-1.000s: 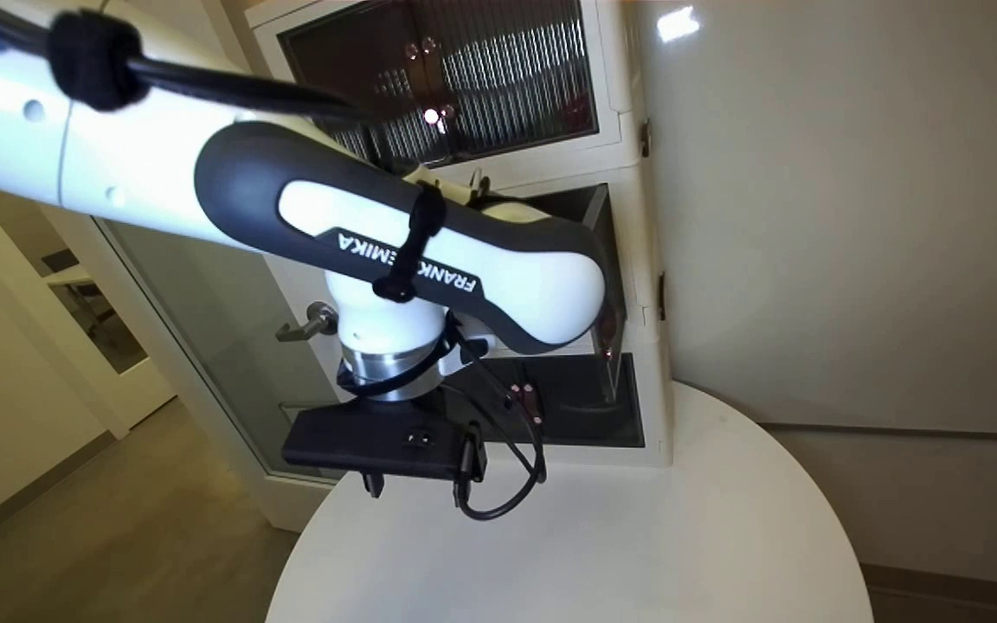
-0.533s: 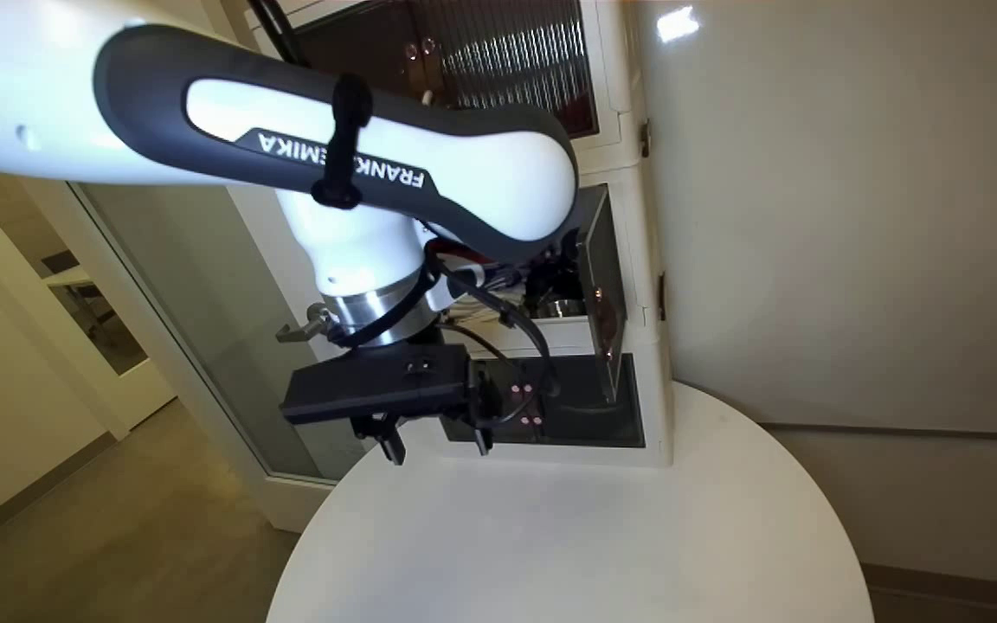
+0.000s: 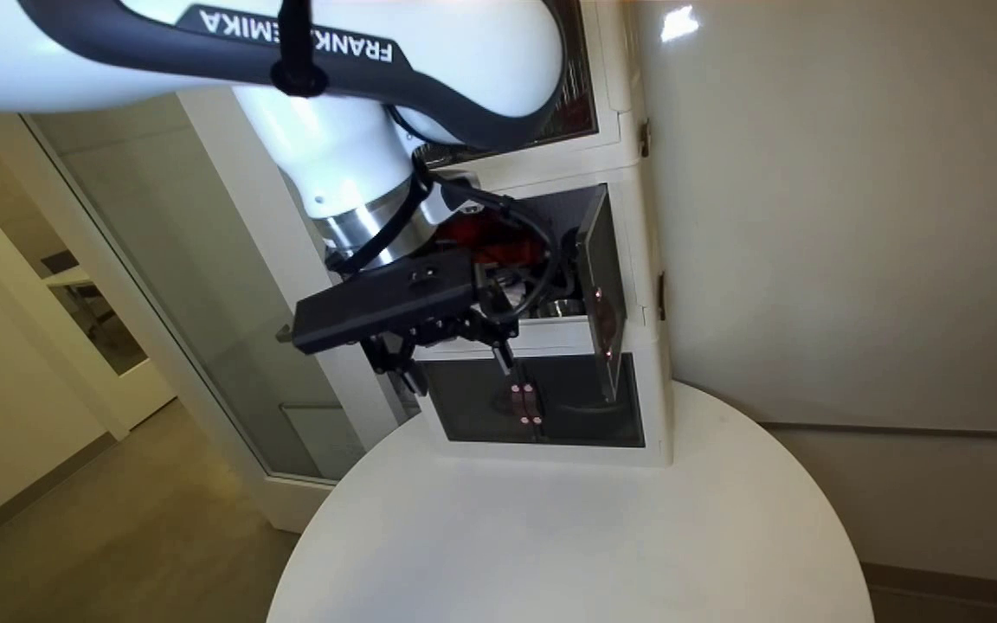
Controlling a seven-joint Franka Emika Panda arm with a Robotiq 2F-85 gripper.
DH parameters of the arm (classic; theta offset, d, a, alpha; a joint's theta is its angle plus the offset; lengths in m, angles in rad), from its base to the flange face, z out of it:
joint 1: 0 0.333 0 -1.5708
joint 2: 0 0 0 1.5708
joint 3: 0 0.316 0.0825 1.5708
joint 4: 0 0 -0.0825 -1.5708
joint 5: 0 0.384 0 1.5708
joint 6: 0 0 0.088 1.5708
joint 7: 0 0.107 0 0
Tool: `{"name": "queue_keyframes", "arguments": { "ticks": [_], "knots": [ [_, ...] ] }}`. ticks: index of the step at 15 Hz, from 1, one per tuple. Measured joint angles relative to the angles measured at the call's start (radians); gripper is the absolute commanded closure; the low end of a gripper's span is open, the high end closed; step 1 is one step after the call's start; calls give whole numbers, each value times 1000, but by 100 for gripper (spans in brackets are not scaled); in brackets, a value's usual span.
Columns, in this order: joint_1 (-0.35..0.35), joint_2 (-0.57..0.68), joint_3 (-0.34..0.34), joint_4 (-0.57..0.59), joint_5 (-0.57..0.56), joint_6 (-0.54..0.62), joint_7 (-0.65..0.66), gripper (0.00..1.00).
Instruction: Open the doors of the middle shelf
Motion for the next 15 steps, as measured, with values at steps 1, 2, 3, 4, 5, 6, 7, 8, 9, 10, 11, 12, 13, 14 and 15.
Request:
{"name": "queue_keyframes", "arguments": {
  "ticks": [1, 2, 3, 4, 5, 6, 7, 8, 9, 10, 11, 12, 13, 14, 15],
  "knots": [
    [0, -8, -2, 7, 0, 0, 3, 0],
    [-1, -17, -2, 12, 1, 0, 11, 0],
    [-1, -25, -1, 15, 2, 0, 21, 0],
    [-2, -34, 3, 17, 2, 0, 36, 0],
    [-5, -45, 13, 17, 2, 0, 54, 0],
    [-10, -57, 28, 17, 2, 0, 76, 0],
    [-18, -73, 50, 17, 2, 0, 101, 0],
    [-28, -89, 75, 17, 2, 0, 126, 0],
    [-39, -105, 101, 17, 2, 0, 150, 0],
    [-51, -120, 127, 18, 2, 0, 173, 0],
    [-62, -134, 151, 20, 2, 0, 196, 0],
    [-69, -145, 171, 23, 2, 0, 217, 0],
    [-75, -155, 187, 26, 2, 0, 239, 0],
    [-76, -158, 193, 27, 1, -2, 243, 0],
    [-76, -157, 193, 25, 1, -5, 243, 0]
  ]
}}
